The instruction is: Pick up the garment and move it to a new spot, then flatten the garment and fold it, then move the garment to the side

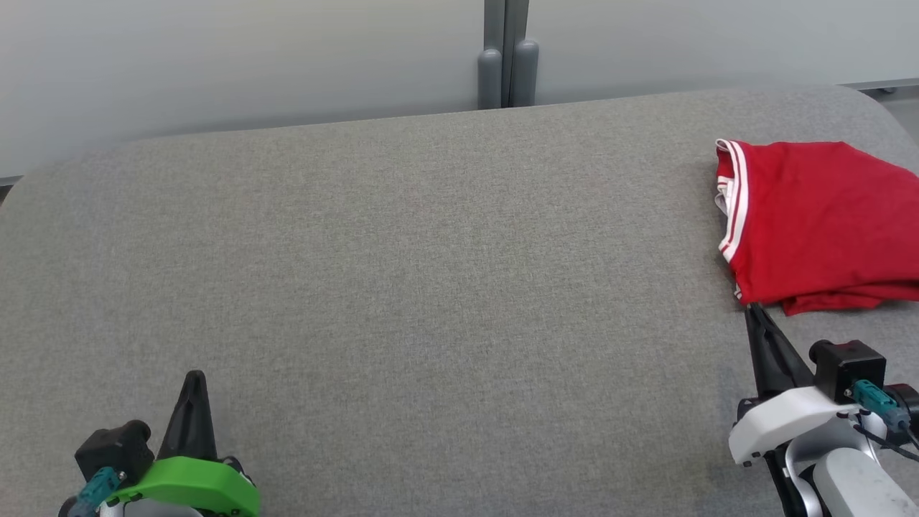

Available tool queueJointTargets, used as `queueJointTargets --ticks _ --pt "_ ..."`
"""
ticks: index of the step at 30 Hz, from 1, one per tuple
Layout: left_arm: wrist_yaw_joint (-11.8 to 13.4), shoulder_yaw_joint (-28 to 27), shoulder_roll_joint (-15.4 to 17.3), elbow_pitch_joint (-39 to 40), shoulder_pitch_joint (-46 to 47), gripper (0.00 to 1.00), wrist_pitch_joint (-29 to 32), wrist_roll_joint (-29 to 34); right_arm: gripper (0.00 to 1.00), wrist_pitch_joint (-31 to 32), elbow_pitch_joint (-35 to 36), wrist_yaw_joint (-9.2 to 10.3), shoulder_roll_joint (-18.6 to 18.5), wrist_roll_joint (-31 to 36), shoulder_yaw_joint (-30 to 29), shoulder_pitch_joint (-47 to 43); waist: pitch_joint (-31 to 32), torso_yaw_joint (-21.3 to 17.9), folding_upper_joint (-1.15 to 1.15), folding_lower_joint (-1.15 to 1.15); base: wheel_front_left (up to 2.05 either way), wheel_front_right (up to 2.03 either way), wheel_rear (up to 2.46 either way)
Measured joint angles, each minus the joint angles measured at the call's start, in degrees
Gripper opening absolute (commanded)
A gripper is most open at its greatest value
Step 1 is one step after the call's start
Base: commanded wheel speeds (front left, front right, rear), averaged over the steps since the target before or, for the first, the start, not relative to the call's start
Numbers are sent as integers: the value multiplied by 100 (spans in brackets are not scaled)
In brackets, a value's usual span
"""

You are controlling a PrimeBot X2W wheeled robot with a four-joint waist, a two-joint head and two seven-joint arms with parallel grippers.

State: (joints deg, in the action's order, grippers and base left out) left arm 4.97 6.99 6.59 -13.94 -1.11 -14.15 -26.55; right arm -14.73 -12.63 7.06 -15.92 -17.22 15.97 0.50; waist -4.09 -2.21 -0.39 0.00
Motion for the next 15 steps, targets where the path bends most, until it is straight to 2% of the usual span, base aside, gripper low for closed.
queueJointTargets --ticks 7,15 --pt "-27 -52 -23 -38 -16 0 108 -247 0 40 -10 -65 30 -290 -60 -18 18 9 0 0 0 0 0" --pt "-132 -135 -35 -44 -14 0 280 -861 0 193 0 -151 155 -964 -200 -18 53 28 0 0 0 0 0"
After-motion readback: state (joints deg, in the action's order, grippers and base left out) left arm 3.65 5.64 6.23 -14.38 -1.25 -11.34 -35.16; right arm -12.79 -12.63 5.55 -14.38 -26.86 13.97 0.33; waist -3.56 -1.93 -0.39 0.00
